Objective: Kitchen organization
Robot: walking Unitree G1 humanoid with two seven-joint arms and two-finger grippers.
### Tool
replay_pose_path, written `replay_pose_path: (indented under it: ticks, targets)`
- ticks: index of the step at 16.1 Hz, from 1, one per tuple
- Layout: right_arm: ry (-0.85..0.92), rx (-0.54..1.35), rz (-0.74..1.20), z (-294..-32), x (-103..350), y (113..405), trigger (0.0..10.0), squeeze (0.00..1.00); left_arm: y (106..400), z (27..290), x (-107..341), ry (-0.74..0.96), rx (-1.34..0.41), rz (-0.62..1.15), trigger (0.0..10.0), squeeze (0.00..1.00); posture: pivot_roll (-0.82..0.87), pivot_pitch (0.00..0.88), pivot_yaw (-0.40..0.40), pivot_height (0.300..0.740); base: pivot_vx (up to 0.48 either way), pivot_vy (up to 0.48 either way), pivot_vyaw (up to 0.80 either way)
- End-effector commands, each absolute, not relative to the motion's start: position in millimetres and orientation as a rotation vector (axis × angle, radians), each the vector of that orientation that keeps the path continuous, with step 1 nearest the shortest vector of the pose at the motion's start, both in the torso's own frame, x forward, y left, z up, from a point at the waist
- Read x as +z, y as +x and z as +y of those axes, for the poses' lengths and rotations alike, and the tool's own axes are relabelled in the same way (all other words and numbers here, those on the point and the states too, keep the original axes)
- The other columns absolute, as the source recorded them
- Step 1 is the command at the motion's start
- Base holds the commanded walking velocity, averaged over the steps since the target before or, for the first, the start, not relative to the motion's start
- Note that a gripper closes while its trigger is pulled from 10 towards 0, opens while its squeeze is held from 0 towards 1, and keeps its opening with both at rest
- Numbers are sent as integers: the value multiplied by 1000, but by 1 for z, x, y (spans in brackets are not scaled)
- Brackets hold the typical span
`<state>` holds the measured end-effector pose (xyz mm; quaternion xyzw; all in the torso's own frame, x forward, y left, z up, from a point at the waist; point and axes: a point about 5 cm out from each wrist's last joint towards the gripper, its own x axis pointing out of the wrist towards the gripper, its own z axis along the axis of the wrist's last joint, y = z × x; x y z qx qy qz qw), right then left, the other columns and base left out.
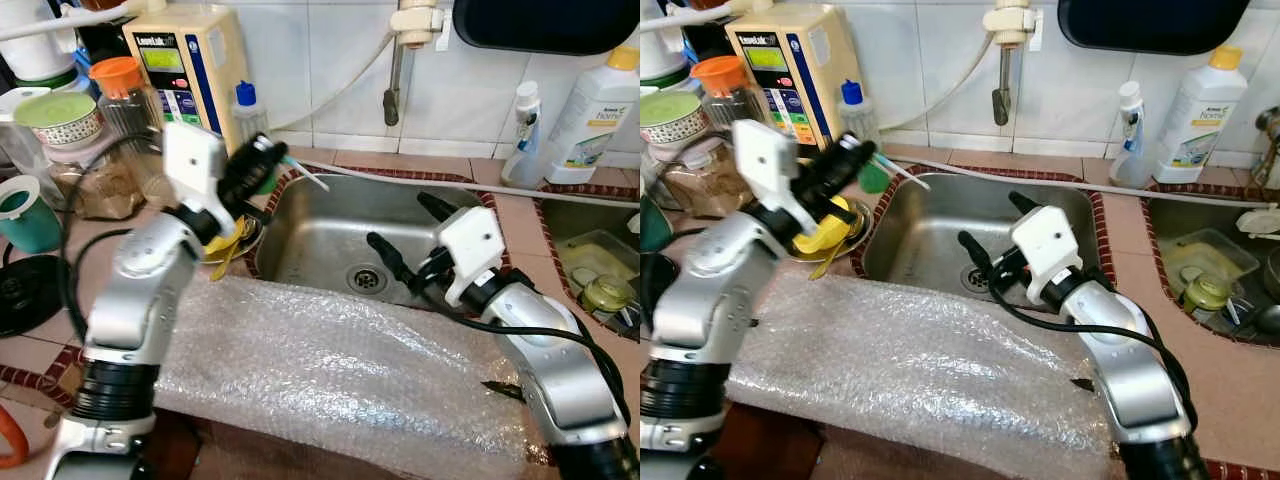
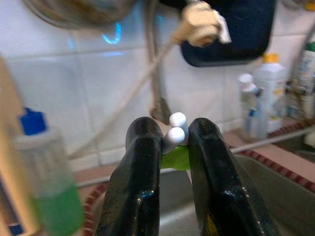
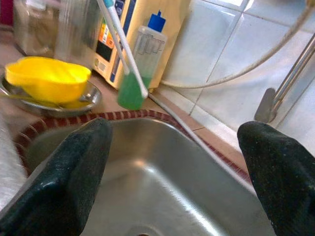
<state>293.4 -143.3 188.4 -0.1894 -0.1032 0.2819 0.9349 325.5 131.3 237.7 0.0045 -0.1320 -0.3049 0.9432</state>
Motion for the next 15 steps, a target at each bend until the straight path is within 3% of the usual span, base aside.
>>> replay_pose_path:
  ticks: [1,9,10,11,15]
  targets:
    - [-466,600,-248,-142,192,301,10000,0,318,120,245,13,-701,-280,0,0,86,0,84,740,0,0,0]
    - [-495,649,-299,-117,188,331,10000,0,299,86,233,-48,-800,-230,0,0,111,0,56,740,0,0,0]
    - [-472,655,-308,-113,187,334,2941,0,297,82,233,-45,-816,-228,0,0,117,0,55,740,0,0,0]
    - [-459,667,-312,-109,186,336,0,0,296,81,233,-38,-820,-228,0,0,121,0,53,740,0,0,0]
    - [-462,662,-328,-111,190,339,0,0,295,87,229,4,-798,-216,0,0,131,0,55,740,0,0,0]
